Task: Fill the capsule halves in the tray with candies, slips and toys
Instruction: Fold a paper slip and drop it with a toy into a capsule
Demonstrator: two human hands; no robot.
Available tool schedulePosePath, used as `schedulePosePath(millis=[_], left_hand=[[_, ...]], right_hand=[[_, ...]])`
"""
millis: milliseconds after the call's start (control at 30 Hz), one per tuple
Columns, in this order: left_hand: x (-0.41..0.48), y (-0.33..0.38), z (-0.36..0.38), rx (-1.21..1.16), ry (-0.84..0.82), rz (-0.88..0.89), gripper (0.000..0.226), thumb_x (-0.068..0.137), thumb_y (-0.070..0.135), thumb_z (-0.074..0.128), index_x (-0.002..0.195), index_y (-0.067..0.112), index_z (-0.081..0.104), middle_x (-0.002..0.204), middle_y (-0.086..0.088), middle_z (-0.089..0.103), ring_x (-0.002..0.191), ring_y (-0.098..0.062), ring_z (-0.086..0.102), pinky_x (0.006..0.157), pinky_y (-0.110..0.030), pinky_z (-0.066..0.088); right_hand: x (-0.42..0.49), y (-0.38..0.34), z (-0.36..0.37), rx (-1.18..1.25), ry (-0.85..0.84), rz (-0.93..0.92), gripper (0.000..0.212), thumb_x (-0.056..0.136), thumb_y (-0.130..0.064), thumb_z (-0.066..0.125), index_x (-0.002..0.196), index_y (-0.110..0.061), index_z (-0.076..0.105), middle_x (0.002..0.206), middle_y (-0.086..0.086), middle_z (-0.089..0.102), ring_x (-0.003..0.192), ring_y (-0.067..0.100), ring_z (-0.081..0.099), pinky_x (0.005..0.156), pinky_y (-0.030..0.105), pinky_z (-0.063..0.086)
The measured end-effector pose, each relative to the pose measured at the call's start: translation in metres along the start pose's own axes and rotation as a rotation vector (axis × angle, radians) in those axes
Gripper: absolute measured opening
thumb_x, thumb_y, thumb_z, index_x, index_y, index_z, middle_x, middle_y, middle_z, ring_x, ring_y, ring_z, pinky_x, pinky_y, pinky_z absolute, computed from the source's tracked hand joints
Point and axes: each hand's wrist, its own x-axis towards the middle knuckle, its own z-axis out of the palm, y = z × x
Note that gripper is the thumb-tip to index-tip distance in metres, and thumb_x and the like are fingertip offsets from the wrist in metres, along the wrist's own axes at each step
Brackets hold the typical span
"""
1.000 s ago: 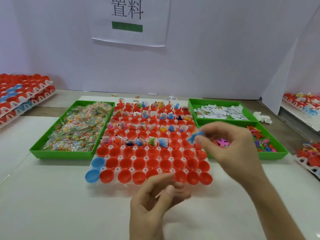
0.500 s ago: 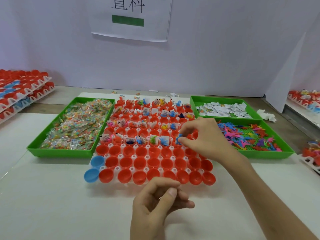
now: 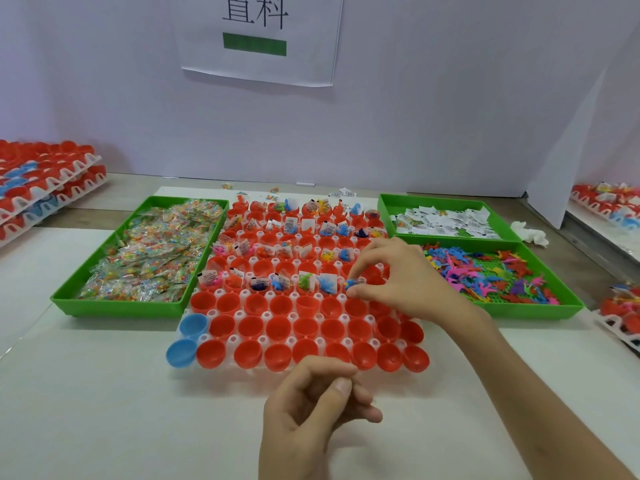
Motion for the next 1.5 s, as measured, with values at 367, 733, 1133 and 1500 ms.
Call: schedulePosePath(millis=[367,733,1133,1500], left_hand=[[-0.001,-0.003,0.000,-0.020,-0.005,0.021,0.017,0.071,0.003,0.059,0.069,0.008,0.076,0.061,-0.021,0.063,0.052,-0.031,0.064,0.053,-0.029,0.056],[0.001,-0.006,-0.003,-0.005,-0.005,0.050,0.016,0.073,0.004,0.061,0.073,0.009,0.076,0.064,-0.017,0.065,0.054,-0.028,0.064,0.056,-0.028,0.056],[0.001,-0.006,-0.004,-0.011,-0.010,0.056,0.017,0.073,0.005,0.060,0.073,0.011,0.076,0.062,-0.016,0.065,0.054,-0.025,0.064,0.055,-0.027,0.055],[0.001,-0.006,-0.004,-0.016,-0.018,0.059,0.016,0.062,0.021,0.074,0.074,0.011,0.076,0.063,-0.015,0.065,0.054,-0.024,0.063,0.056,-0.026,0.054]], right_hand=[[-0.021,0.017,-0.042,0.130,0.320,0.091,0.014,0.089,-0.020,0.073,0.087,-0.034,0.072,0.084,-0.018,0.070,0.074,0.001,0.064,0.064,0.007,0.046],[-0.040,0.014,-0.020,-0.030,0.119,0.268,0.020,0.076,-0.016,0.077,0.074,-0.035,0.070,0.066,-0.011,0.067,0.065,0.002,0.063,0.068,0.025,0.055],[-0.042,0.021,-0.021,-0.050,0.120,0.239,0.016,0.083,-0.024,0.079,0.076,-0.036,0.072,0.068,-0.008,0.063,0.063,0.005,0.055,0.056,0.017,0.039],[-0.034,0.016,-0.021,-0.009,0.164,0.126,0.009,0.084,-0.029,0.077,0.086,-0.037,0.074,0.077,-0.015,0.059,0.069,-0.005,0.054,0.061,0.015,0.033]])
